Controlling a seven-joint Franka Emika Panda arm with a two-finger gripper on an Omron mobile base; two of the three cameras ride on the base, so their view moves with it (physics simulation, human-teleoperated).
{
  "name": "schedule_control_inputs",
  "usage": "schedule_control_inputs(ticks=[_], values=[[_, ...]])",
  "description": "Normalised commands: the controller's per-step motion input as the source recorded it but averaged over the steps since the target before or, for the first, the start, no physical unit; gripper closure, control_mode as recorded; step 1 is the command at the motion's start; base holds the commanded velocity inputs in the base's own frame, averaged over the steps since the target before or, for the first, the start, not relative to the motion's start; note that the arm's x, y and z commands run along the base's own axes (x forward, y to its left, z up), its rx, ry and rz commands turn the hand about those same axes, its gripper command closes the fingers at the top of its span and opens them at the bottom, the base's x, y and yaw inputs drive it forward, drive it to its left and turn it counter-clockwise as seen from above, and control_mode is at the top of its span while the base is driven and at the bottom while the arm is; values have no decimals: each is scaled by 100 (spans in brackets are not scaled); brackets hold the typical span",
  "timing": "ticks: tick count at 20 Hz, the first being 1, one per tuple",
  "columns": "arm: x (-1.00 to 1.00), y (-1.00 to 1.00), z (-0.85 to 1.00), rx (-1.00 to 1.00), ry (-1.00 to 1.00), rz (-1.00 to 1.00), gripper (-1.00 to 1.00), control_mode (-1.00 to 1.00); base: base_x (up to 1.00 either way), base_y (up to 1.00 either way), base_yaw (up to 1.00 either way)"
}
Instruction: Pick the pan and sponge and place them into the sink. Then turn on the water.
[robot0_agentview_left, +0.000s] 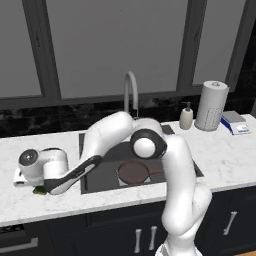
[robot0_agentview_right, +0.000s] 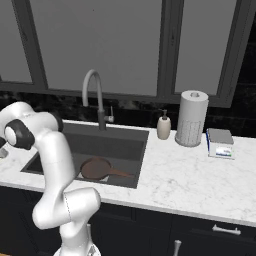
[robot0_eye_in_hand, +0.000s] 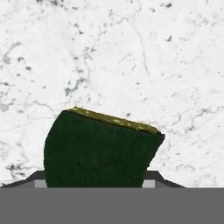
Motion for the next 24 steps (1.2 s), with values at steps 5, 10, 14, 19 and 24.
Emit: schedule_control_inputs(ticks=[5, 10, 14, 19, 24], values=[[-3, -67, 70, 17, -15, -31, 100, -100, 0, 0, 0], [0, -98, 40, 19, 0, -41, 100, -100, 0, 0, 0], [0, -100, 28, 21, 3, -42, 100, -100, 0, 0, 0], [0, -100, 25, 26, 3, -42, 100, -100, 0, 0, 0], [0, -100, 17, 31, 16, -37, 100, -100, 0, 0, 0]])
